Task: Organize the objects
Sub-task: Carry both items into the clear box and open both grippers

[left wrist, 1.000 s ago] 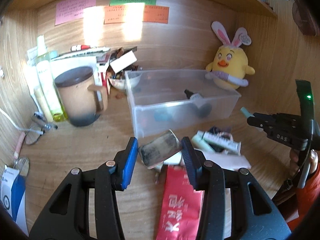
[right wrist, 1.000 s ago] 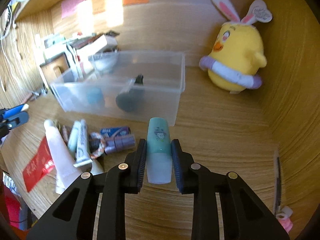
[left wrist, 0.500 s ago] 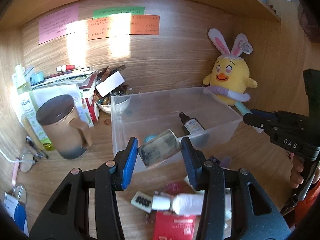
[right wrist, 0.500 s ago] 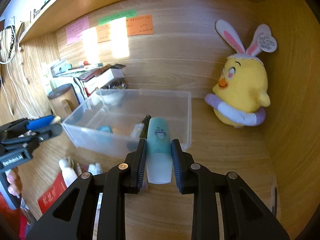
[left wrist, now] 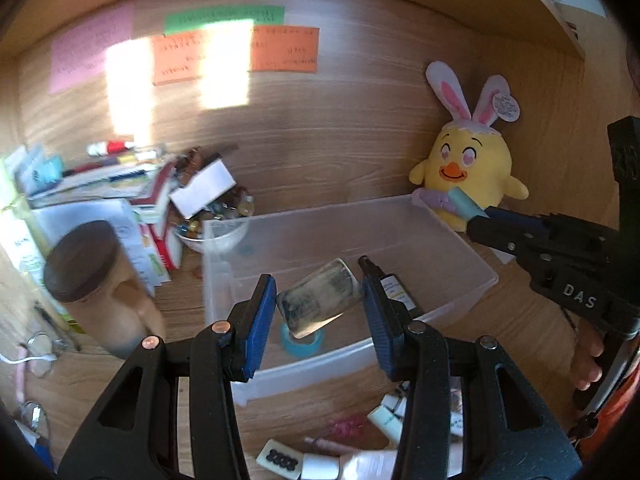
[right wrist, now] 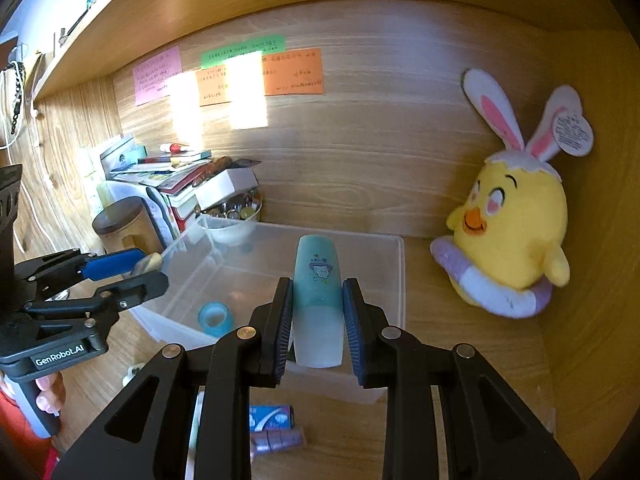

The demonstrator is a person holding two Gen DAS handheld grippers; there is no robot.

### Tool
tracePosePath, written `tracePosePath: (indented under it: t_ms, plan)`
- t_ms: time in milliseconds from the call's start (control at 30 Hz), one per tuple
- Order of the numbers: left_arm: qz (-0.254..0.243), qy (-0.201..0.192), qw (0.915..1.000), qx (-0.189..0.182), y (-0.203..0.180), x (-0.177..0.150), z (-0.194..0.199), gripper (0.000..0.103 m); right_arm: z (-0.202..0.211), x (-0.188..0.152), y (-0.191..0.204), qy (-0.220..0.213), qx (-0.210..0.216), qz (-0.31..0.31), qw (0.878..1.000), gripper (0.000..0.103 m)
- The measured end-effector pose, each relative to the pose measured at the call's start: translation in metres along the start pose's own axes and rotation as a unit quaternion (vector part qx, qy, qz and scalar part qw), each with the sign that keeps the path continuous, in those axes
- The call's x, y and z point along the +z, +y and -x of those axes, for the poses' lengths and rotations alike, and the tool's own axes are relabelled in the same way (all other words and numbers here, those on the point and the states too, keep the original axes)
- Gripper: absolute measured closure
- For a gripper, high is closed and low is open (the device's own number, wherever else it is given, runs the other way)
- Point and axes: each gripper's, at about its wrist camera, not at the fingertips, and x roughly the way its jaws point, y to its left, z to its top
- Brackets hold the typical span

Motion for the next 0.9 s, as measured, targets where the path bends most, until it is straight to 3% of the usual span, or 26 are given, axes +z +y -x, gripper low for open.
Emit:
tracePosePath:
  t_ms: [267, 633, 900]
  plan:
    - [0.004, 0.064, 0.9979, -0.011, 0.007, -0.001, -0.04, 0.059, -0.029, 0.008, -0.006, 0.023, -0.013, -0.001, 1.0, 0.08]
    - [-0.014, 0.091, 0.9957, -0.013, -0.003, -0.002, -0.058, 0.059, -0.069, -0.011, -0.013, 0.078, -0.014, 0.0, 0.997, 0.08]
    - [0.007, 0.114, 0.9929, -0.032, 0.0, -0.006, -0.069, 0.059, -0.077, -0.015, -0.005, 0.093, -0.022, 0.018, 0.995, 0.08]
